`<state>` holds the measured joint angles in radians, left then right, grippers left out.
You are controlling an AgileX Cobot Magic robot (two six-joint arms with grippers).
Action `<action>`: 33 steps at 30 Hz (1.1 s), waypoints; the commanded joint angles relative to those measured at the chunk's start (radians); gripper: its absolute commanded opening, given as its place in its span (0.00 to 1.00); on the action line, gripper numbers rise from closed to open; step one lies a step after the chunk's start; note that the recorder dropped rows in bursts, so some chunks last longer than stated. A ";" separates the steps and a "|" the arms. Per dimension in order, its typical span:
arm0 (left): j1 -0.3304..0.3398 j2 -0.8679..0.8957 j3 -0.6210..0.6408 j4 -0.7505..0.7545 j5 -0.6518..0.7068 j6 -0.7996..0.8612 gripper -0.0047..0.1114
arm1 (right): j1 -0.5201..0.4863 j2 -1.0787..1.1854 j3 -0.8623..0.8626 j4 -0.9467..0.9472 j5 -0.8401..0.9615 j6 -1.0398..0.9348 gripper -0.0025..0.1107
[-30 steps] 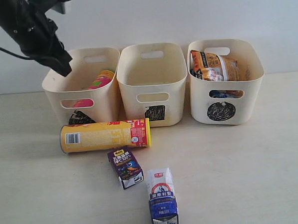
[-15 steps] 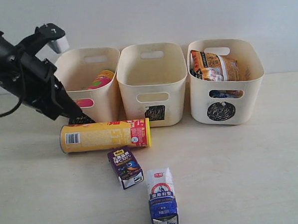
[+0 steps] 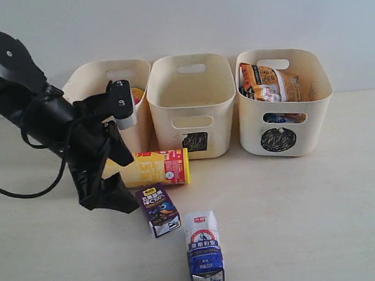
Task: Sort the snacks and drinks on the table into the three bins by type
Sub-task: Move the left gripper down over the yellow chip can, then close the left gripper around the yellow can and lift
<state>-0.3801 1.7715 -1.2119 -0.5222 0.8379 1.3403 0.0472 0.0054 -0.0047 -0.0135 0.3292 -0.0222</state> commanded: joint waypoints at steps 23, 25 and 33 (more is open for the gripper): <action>-0.072 0.130 0.073 0.339 -0.580 0.002 0.70 | -0.007 -0.005 0.005 0.004 -0.003 0.000 0.02; -0.072 0.139 0.073 0.376 -0.580 0.002 0.68 | -0.007 -0.005 0.005 0.004 -0.003 0.000 0.02; -0.072 0.188 0.073 0.464 -0.611 0.002 0.68 | -0.007 -0.005 0.005 0.004 -0.003 0.000 0.02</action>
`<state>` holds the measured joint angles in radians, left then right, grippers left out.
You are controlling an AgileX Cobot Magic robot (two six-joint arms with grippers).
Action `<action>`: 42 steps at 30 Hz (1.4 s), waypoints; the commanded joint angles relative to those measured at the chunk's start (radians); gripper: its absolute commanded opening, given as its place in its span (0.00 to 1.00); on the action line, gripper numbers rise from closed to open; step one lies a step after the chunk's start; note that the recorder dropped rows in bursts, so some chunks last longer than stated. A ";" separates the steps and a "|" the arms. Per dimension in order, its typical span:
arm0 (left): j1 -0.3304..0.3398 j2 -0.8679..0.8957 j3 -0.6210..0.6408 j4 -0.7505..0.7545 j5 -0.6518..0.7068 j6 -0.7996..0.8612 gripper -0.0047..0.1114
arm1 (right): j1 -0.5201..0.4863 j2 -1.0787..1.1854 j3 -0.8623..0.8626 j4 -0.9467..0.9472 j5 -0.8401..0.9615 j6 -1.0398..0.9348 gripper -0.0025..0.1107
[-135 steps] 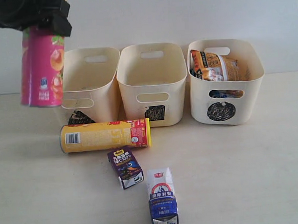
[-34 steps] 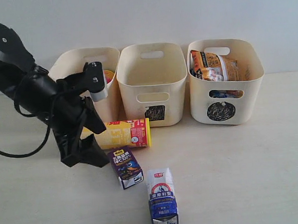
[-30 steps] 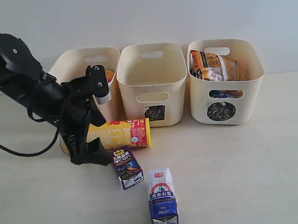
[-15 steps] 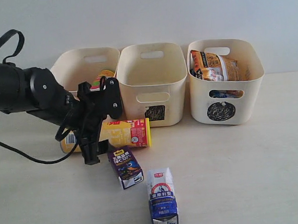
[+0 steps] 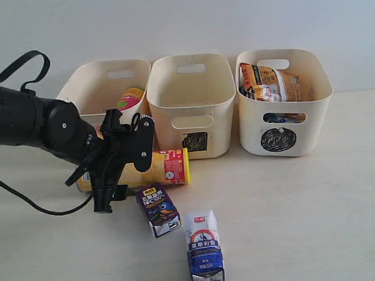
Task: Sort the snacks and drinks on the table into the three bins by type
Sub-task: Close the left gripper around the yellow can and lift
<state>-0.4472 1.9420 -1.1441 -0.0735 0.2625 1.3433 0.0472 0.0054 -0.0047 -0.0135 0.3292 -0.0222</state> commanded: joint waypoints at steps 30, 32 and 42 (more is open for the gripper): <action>-0.005 0.129 0.003 0.011 -0.232 -0.048 0.63 | -0.007 -0.005 0.005 0.004 -0.003 0.000 0.02; -0.005 0.130 0.003 0.011 -0.232 -0.048 0.60 | -0.007 -0.005 0.005 0.004 -0.003 0.000 0.02; -0.005 0.126 0.003 -0.001 -0.210 -0.093 0.07 | -0.007 -0.005 0.005 0.004 -0.007 0.000 0.02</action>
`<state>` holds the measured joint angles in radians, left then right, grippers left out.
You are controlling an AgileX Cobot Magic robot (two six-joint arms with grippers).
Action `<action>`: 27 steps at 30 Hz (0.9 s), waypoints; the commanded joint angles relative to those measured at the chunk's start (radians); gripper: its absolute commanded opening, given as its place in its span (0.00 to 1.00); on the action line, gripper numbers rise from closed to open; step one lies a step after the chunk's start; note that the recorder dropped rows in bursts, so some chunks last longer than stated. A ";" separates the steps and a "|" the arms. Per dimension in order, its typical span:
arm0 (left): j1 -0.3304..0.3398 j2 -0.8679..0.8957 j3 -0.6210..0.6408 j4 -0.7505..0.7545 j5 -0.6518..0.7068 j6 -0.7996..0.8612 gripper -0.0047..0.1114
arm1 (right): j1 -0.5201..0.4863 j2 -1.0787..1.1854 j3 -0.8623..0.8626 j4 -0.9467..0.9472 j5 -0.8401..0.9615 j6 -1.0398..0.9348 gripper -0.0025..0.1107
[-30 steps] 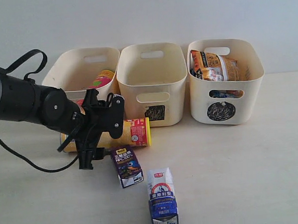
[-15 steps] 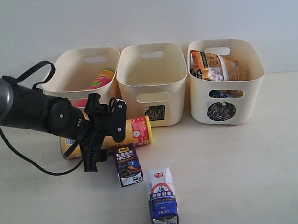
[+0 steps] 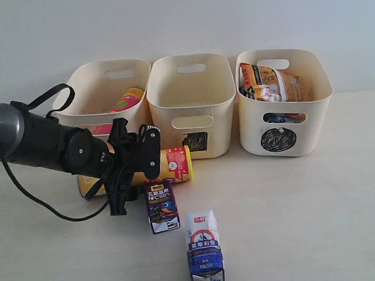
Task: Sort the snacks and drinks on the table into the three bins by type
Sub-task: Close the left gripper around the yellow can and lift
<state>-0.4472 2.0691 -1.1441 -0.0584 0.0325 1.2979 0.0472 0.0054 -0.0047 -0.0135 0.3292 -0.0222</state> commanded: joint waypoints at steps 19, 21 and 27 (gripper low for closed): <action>-0.005 -0.181 0.005 -0.014 0.278 -0.161 0.07 | -0.007 -0.005 0.005 0.004 -0.007 0.000 0.02; -0.005 -0.203 0.005 -0.014 0.333 -0.161 0.07 | -0.007 -0.005 0.005 0.004 -0.007 0.000 0.02; -0.005 -0.296 0.005 -0.014 0.421 -0.208 0.07 | -0.007 -0.005 0.005 0.004 -0.007 0.000 0.02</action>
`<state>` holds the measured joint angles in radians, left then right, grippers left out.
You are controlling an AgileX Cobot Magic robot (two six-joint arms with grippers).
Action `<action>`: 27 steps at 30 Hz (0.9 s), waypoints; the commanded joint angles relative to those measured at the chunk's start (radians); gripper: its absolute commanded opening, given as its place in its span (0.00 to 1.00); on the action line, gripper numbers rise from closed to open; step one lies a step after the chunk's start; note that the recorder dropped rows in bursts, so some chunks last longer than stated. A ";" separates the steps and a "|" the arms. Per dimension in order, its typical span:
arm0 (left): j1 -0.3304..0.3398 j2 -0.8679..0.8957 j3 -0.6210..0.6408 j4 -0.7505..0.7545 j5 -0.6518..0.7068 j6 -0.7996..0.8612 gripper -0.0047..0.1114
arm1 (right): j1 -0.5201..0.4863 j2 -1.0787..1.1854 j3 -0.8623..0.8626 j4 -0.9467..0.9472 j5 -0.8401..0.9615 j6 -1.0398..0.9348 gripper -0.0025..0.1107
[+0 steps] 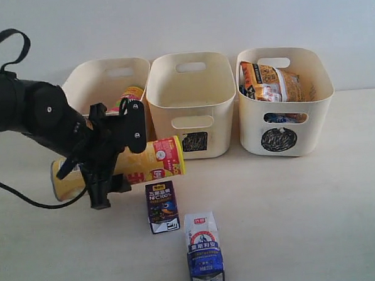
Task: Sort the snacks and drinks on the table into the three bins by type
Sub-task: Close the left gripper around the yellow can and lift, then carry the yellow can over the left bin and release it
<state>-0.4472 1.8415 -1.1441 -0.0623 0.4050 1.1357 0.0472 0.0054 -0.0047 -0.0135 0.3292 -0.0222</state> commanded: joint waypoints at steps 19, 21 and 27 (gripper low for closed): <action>0.101 -0.237 -0.096 -0.012 -0.273 -0.552 0.07 | -0.007 -0.005 0.005 0.004 -0.007 0.000 0.02; 0.130 -0.197 -0.161 -0.012 -0.260 -0.592 0.07 | -0.007 -0.005 0.005 0.004 -0.007 0.000 0.02; 0.182 -0.047 -0.365 -0.012 -0.216 -0.767 0.07 | -0.007 -0.005 0.005 0.004 -0.007 0.000 0.02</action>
<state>-0.2811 1.7328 -1.4230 -0.0623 0.1634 0.4675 0.0472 0.0054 -0.0047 -0.0135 0.3292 -0.0222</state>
